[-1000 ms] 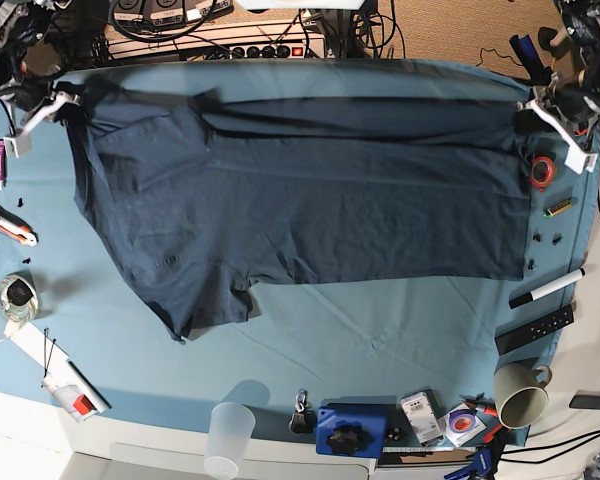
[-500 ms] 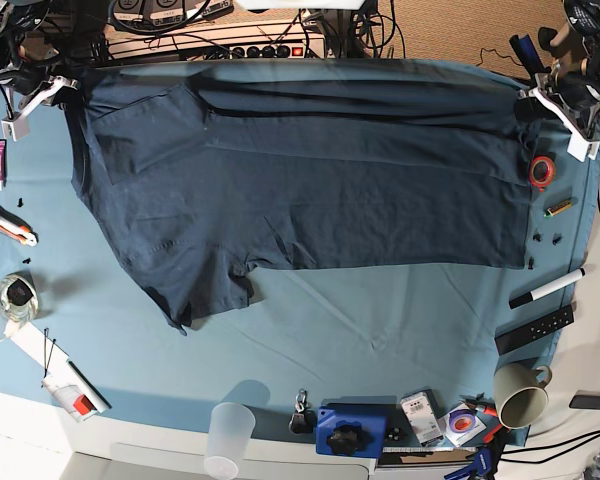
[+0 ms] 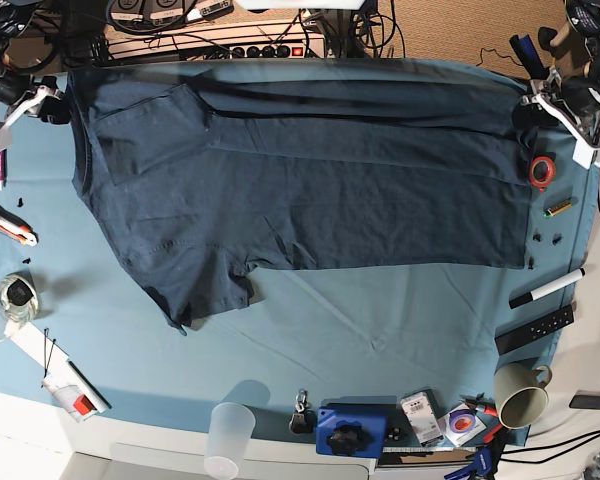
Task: Fold the T-shirt properly
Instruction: 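Release the shirt edge and raise both grippers, then grasp the shirt's side edges near the sleeves with both grippers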
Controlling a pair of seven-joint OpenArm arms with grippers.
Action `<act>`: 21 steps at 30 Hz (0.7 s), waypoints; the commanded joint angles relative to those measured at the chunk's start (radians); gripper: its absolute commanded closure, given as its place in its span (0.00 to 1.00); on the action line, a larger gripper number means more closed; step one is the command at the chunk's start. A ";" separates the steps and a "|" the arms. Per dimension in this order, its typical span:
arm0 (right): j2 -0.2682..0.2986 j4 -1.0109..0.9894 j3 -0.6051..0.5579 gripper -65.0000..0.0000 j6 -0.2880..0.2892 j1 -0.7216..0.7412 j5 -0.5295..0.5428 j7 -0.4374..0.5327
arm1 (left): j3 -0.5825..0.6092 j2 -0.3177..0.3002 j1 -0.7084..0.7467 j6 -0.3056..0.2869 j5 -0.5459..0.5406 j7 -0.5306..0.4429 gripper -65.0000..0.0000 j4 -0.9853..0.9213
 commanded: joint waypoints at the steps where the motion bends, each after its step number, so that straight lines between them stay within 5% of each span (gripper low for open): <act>1: 0.029 0.018 0.014 0.78 0.007 0.007 0.017 0.014 | -0.008 -0.017 -0.001 -0.001 -0.018 -0.008 0.57 0.033; 12: 0.030 0.018 0.042 0.78 0.010 0.216 0.079 0.093 | -0.008 -0.017 -0.048 -0.001 0.029 -0.146 0.57 0.214; 21: 0.031 0.013 -0.148 0.78 0.010 0.443 -0.181 0.180 | 0.048 -0.016 -0.140 0.000 0.142 -0.211 0.58 0.213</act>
